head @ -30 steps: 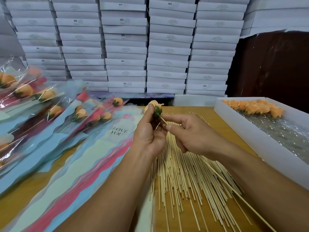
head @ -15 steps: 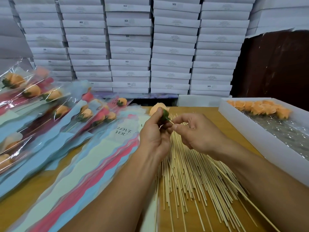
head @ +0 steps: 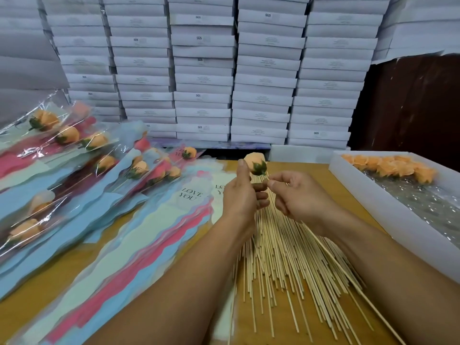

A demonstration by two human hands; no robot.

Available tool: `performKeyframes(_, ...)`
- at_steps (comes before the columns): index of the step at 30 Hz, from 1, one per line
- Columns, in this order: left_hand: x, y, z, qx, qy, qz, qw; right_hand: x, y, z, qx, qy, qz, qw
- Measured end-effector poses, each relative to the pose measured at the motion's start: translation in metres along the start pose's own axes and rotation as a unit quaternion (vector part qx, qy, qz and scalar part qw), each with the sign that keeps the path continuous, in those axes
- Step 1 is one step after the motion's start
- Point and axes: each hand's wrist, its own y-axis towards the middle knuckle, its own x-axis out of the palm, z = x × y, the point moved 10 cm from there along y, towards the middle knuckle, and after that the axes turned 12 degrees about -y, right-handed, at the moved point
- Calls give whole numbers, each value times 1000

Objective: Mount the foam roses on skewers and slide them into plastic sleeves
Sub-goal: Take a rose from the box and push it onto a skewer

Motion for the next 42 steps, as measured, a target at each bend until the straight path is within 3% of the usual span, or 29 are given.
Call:
performKeyframes(9, 19, -10, 2, -49, 208, -91, 973, 2, 0, 10, 39, 4, -10, 999)
performKeyframes(13, 2, 3, 25, -4, 343, -83, 936, -4, -1, 16, 70, 1, -4, 998)
performKeyframes(16, -24, 23, 57, 85, 481, -42, 872, -5, -1, 17, 85, 12, -11, 996)
performKeyframes(19, -49, 42, 82, 145, 602, -12, 785, -4, -3, 17, 88, 4, -18, 996)
performKeyframes(25, -89, 80, 93, 160, 788, -15, 595, -3, -3, 16, 83, 3, -24, 996)
performKeyframes(26, -96, 86, 89, 152, 800, -33, 579, -3, -3, 16, 82, 1, -25, 996)
performKeyframes(32, -136, 103, 61, 55, 815, -108, 567, -2, -2, 17, 79, -11, -26, 996)
performKeyframes(42, -129, 94, 65, 68, 808, -89, 578, 1, -2, 20, 82, -19, -32, 996)
